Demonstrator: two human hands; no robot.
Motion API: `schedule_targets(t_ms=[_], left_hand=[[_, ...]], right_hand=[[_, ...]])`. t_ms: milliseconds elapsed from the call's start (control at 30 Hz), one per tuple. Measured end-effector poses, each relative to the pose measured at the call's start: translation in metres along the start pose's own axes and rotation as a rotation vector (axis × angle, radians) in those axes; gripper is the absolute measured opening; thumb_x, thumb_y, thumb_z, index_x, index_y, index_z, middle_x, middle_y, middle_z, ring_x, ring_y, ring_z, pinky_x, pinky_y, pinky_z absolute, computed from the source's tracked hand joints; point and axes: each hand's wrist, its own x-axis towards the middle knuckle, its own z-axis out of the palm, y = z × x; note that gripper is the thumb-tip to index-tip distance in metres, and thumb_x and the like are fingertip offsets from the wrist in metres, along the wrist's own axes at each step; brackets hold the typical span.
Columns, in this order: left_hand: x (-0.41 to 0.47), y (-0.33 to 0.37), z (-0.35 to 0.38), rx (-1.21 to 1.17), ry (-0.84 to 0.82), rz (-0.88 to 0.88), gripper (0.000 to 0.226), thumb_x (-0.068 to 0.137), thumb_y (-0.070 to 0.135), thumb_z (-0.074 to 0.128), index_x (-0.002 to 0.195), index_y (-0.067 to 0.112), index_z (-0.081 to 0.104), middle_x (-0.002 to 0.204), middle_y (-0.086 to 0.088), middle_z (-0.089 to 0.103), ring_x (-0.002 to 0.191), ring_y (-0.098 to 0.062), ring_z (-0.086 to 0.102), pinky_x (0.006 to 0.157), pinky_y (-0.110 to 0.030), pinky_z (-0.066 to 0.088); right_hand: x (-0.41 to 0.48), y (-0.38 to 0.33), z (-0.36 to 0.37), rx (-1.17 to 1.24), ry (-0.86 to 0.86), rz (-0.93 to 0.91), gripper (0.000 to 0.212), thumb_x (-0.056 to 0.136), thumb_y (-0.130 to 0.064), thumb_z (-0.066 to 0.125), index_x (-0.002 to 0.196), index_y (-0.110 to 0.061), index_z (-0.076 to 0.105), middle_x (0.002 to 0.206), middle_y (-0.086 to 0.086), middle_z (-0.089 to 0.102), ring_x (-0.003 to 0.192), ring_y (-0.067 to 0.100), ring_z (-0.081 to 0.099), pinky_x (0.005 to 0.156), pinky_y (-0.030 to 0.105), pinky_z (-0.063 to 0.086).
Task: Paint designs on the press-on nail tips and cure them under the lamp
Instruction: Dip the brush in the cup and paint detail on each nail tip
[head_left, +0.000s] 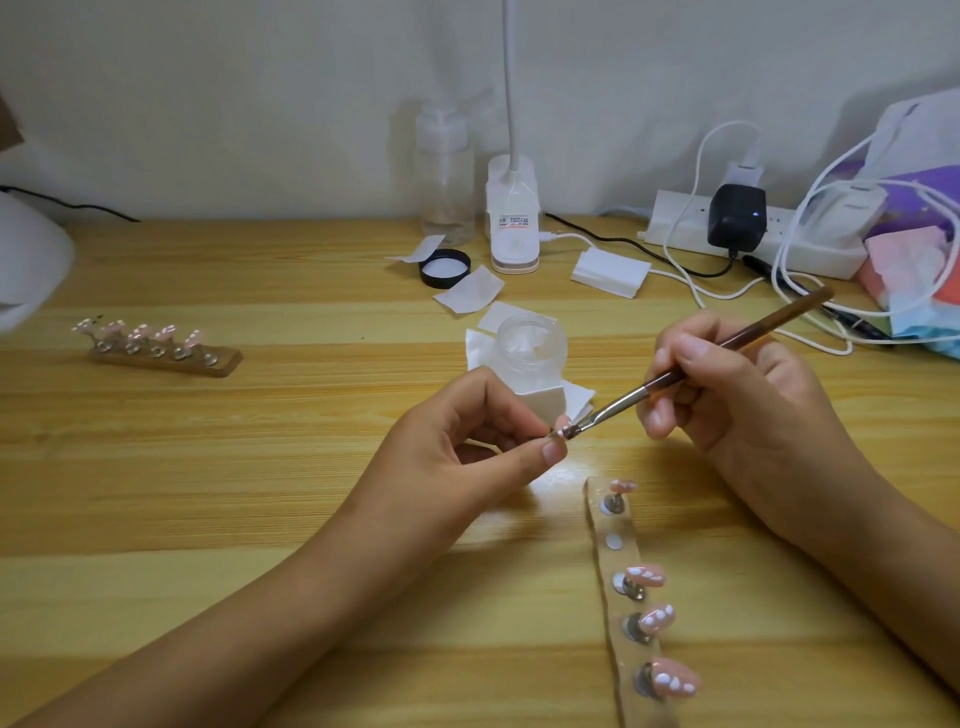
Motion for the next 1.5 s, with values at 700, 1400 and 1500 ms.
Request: schedule_targets(t_ms=[700,1400,1500], left_hand=[[-0.003,0.005,0.001,-0.073,-0.013,-0.02,0.017,0.072,0.029,0.081,0.079,0.026,0.066,0.087,-0.005,0.074,0.084,-0.016,0.07,0.073,-0.022,0.054],[-0.012,0.005,0.021,0.603,-0.094,0.298,0.011,0.078,0.041,0.07,0.079,0.032,0.076,0.058,0.01,0.043,0.064,-0.002,0.041,0.058,-0.014,0.029],[-0.016,0.004,0.015,0.621,-0.121,0.301,0.013,0.08,0.042,0.07,0.082,0.031,0.077,0.059,0.01,0.043,0.064,-0.005,0.043,0.059,-0.018,0.032]], right_hand=[[0.003,0.003,-0.007,-0.043,0.265,-0.063,0.014,0.086,-0.019,0.052,0.1,-0.019,0.055,0.059,-0.005,0.057,0.059,0.01,0.056,0.062,0.02,0.049],[0.005,0.004,-0.007,-0.05,0.248,-0.04,0.011,0.089,-0.021,0.052,0.099,-0.02,0.057,0.06,-0.003,0.058,0.06,0.01,0.057,0.061,0.02,0.05],[0.004,0.005,-0.008,-0.055,0.253,-0.047,0.009,0.098,-0.014,0.049,0.101,-0.019,0.056,0.058,-0.003,0.059,0.06,0.009,0.057,0.061,0.019,0.049]])
